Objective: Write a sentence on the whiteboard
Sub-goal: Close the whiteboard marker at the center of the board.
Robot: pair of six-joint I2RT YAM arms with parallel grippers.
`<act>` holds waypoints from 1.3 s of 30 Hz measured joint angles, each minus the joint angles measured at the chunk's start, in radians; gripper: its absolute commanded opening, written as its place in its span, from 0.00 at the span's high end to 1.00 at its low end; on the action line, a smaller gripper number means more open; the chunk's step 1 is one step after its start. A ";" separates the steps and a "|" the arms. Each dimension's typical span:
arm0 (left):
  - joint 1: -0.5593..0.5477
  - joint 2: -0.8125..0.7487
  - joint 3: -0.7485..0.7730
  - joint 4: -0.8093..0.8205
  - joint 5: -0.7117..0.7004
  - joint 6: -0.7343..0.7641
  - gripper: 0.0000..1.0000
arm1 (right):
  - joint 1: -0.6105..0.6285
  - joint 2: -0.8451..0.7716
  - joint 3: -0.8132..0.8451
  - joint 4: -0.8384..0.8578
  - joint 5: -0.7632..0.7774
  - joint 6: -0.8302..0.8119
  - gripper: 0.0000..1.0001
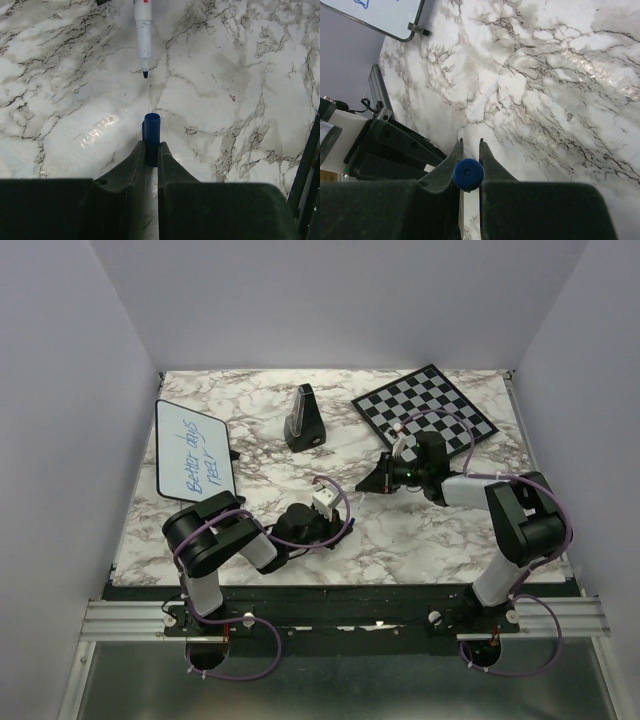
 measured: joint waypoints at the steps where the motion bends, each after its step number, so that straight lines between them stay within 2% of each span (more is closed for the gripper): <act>1: 0.000 0.003 -0.004 0.011 -0.002 -0.003 0.90 | 0.008 0.003 0.000 -0.005 0.006 -0.003 0.99; 30: 0.013 0.033 0.008 0.039 -0.005 -0.072 0.90 | 0.061 0.039 0.006 -0.022 0.016 -0.020 1.00; 39: 0.015 0.042 0.014 0.043 -0.004 -0.091 0.90 | 0.065 -0.002 0.006 -0.020 0.017 -0.025 1.00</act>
